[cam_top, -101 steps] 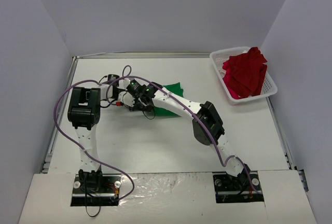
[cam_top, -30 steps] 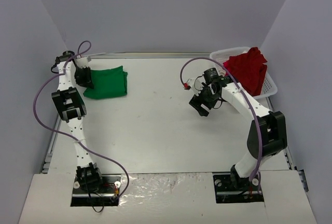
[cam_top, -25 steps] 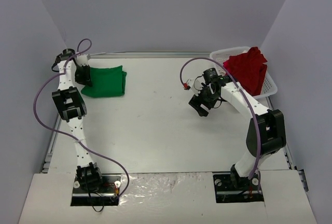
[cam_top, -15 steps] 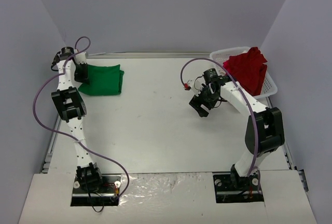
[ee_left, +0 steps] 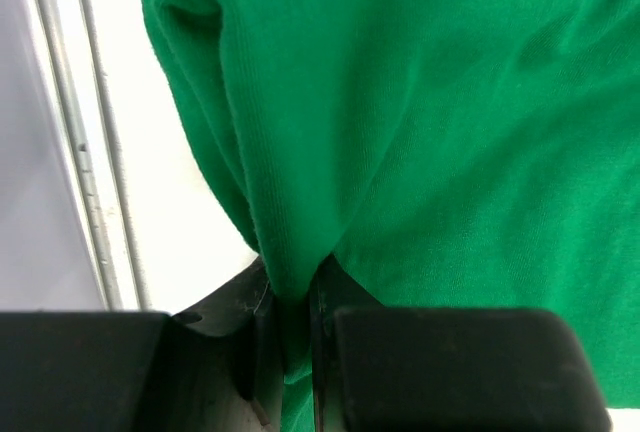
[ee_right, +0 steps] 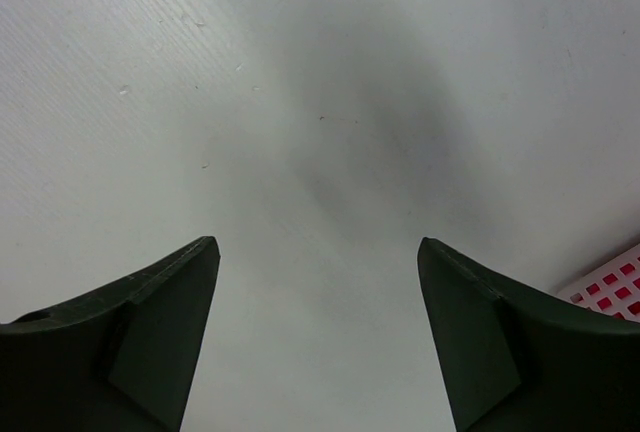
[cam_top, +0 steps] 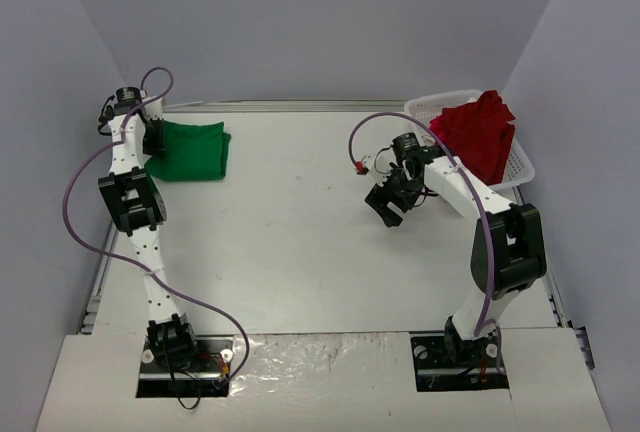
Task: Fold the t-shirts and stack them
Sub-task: Put the neatly folded tshirt into the corner of the board with the left arm
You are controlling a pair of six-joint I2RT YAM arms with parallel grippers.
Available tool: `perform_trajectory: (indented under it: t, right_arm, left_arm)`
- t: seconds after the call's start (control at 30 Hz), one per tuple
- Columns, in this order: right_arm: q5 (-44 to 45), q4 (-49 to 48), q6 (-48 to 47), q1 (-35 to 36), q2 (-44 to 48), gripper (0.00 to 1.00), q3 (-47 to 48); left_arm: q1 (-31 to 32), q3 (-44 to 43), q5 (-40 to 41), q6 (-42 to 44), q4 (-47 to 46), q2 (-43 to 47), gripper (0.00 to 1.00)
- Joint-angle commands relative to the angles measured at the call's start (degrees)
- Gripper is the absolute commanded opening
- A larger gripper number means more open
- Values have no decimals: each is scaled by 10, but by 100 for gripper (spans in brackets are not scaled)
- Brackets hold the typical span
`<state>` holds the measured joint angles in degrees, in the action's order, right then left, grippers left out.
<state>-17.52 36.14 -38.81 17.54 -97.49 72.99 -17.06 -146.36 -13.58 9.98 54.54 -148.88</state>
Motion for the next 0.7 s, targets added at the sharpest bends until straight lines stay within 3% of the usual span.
perform_trajectory:
  t: [0.0,0.43,0.6,0.63,0.67]
  right_arm:
    - [-16,11,0,-6,-9,77,-5]
    - [-12,12,0,-10,-19,78,-5]
    - [-9,12,1,-11,-23,79,-3]
    - [-9,11,2,-12,-24,79,-4]
    - [-9,11,2,-12,-25,79,-4]
  left_arm:
    - [-8,-6,31,11,-20,59,4]
    - [-10,2,52,25,-36,56,4]
    - [-11,15,54,26,-46,62,12]
    - [-11,18,53,26,-51,64,18]
    - [-11,22,53,25,-51,66,30]
